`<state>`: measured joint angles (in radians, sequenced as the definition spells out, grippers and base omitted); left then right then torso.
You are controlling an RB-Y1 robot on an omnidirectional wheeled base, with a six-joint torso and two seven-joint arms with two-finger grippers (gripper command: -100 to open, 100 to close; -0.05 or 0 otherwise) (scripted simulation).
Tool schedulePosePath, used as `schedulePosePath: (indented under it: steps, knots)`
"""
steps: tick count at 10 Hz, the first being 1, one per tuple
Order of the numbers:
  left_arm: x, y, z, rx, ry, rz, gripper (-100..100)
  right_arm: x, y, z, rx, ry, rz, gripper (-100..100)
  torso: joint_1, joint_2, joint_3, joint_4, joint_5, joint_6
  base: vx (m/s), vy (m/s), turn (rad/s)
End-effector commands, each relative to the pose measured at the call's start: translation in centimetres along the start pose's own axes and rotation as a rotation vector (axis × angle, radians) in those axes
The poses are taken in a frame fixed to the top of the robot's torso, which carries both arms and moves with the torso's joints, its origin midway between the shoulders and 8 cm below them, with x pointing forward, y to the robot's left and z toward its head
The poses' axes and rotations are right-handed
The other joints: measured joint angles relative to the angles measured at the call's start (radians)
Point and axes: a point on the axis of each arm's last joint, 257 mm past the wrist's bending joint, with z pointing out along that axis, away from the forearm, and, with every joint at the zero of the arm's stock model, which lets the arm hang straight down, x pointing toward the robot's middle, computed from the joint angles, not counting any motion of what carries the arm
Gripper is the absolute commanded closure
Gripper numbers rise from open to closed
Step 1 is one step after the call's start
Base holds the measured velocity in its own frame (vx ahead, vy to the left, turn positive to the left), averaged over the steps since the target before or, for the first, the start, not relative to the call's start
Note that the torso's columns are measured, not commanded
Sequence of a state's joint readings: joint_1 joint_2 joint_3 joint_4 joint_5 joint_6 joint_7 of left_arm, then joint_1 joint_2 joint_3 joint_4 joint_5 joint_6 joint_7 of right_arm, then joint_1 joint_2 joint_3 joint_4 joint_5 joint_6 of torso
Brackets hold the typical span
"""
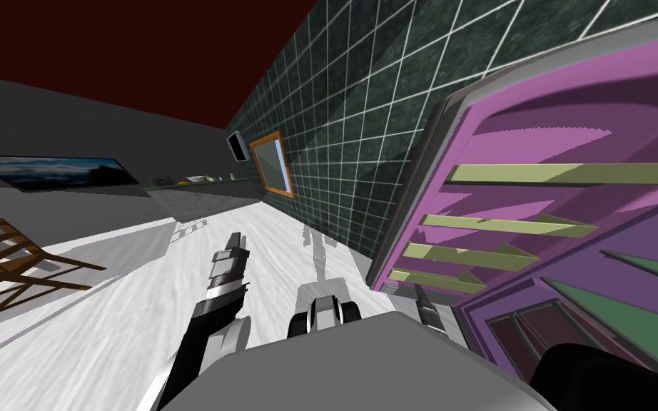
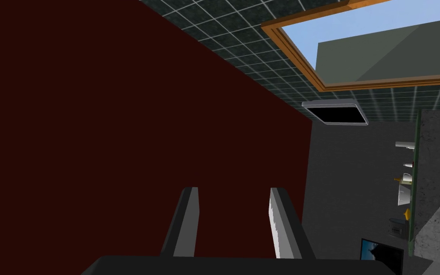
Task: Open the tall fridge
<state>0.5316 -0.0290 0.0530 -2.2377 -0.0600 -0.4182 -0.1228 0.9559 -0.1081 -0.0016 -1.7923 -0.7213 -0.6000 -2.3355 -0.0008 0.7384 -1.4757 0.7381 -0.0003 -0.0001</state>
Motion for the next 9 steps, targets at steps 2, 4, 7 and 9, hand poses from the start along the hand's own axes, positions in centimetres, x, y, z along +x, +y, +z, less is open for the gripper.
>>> schedulePosePath:
  steps: [2,4,7,9]
  knots:
    - [0.0,0.0,0.0,0.0,0.0,0.0,0,2.34,-1.24,-0.76,0.001,-0.006,0.0,-100,0.001,-0.001,0.0,0.0,0.0,0.0,0.047,0.036,0.0]
    - [0.0,0.0,0.0,0.0,0.0,0.0,0,2.05,-0.95,-0.58,0.001,-0.005,0.001,0,0.0,0.0,0.0,0.0,0.0,0.0,0.011,0.009,-0.001]
    - [0.0,0.0,0.0,0.0,0.0,0.0,0,2.04,-0.95,-0.58,0.001,-0.004,0.001,0,0.001,0.0,0.0,0.0,0.0,0.0,0.0,0.0,0.0]
    - [0.0,0.0,0.0,0.0,0.0,0.0,0,2.04,-0.95,-0.58,0.001,-0.004,0.001,0,0.001,-0.001,0.0,0.0,0.0,0.0,0.0,0.0,0.0]
